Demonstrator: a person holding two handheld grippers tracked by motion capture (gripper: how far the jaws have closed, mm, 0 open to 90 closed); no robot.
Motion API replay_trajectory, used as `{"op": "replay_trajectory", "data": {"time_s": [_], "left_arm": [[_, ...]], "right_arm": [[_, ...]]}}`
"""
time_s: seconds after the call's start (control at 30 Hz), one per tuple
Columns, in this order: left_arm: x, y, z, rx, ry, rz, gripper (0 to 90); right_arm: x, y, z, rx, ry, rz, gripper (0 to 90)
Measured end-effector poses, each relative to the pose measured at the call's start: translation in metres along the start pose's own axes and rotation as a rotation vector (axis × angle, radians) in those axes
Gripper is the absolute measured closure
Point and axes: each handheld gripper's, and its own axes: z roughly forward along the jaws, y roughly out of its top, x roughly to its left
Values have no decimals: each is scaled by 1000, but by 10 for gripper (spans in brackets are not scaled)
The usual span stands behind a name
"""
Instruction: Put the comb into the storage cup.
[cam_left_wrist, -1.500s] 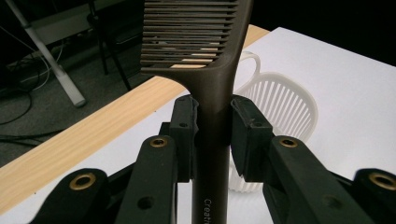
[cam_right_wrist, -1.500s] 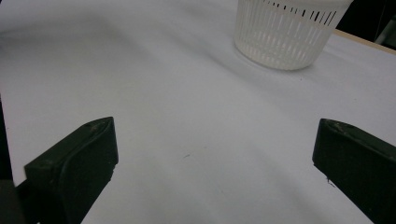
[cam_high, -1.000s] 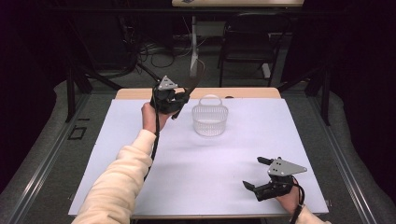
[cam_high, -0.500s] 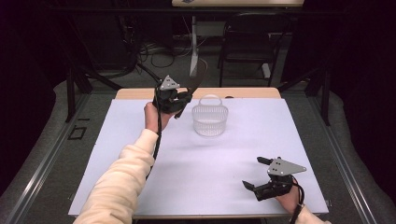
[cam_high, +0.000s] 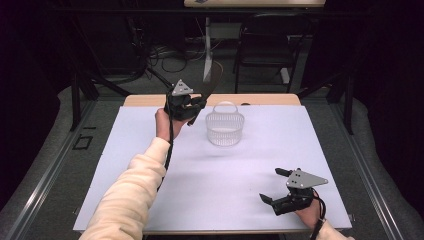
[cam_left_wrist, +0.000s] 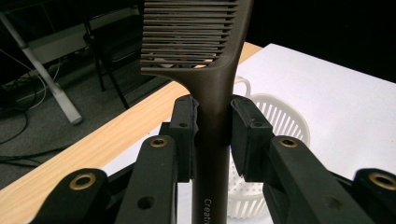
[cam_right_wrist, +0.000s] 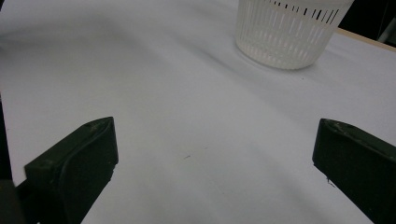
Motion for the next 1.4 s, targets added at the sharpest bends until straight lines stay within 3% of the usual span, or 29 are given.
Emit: {"op": "replay_trajectory", "data": {"time_s": [0.43, 1.4], "left_arm": [[-2, 3, 8, -17, -20, -2, 725], [-13, 20, 23, -61, -53, 63, 725]], "right_arm": [[0, 0, 0, 2, 1, 0, 0], [0, 0, 1, 1, 4, 1, 0]]}}
